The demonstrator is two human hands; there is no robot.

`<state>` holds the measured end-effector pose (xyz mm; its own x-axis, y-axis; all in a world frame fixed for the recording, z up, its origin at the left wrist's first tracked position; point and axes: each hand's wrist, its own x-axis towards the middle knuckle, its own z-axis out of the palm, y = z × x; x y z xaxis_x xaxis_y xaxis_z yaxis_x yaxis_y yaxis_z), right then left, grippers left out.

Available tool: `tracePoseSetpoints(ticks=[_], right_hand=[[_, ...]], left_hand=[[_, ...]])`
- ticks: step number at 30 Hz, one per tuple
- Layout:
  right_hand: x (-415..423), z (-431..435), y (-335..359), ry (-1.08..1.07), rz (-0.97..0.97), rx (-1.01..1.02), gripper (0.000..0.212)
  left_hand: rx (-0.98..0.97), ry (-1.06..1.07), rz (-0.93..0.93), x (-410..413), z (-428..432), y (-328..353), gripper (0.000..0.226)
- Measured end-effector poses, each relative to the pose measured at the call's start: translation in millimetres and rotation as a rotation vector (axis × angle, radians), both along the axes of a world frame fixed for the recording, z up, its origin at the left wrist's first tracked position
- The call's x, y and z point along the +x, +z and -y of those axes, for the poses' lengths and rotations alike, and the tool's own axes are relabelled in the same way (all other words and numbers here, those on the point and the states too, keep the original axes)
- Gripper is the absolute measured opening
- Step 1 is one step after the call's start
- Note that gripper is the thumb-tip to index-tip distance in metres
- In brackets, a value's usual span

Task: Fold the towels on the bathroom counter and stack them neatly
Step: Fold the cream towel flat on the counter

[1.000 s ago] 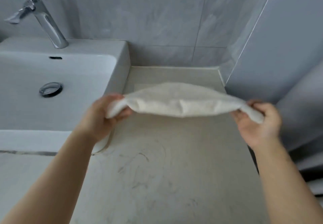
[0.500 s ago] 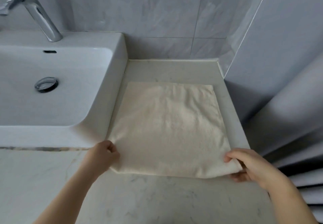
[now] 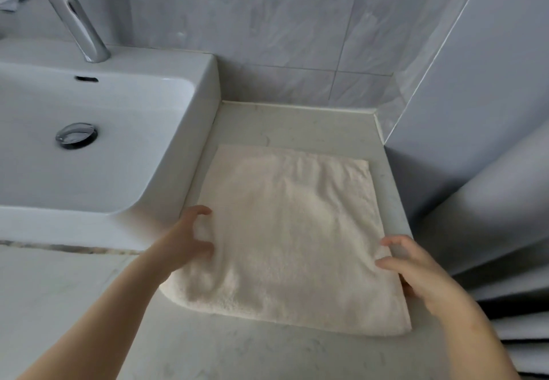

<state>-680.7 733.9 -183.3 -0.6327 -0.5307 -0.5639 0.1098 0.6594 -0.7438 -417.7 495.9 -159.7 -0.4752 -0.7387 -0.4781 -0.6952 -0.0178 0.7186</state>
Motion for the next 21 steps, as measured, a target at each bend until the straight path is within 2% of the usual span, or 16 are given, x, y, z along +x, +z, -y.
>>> tracePoseSetpoints(ticks=[5,9,15,17,21], right_hand=[[-25,38,-2,-0.236,-0.020,-0.139,0.045],[-49,77,-8,-0.371,-0.002,-0.181,0.048],[-79,120,-10,-0.351,-0.004,-0.216,0.063],[-84,130,-8,-0.304,-0.078,-0.267,0.055],[-90,135,-3,-0.393,-0.275,-0.509,0.057]], left_hand=[[-0.138,0.135,-0.023,-37,33,-6,0.066],[-0.214,0.236,0.023,-76,69,-14,0.059],[-0.202,0.344,-0.108,-116,104,-20,0.034],[-0.301,0.341,-0.148,-120,109,-21,0.025],[-0.608,0.401,-0.242,-121,110,-18,0.027]])
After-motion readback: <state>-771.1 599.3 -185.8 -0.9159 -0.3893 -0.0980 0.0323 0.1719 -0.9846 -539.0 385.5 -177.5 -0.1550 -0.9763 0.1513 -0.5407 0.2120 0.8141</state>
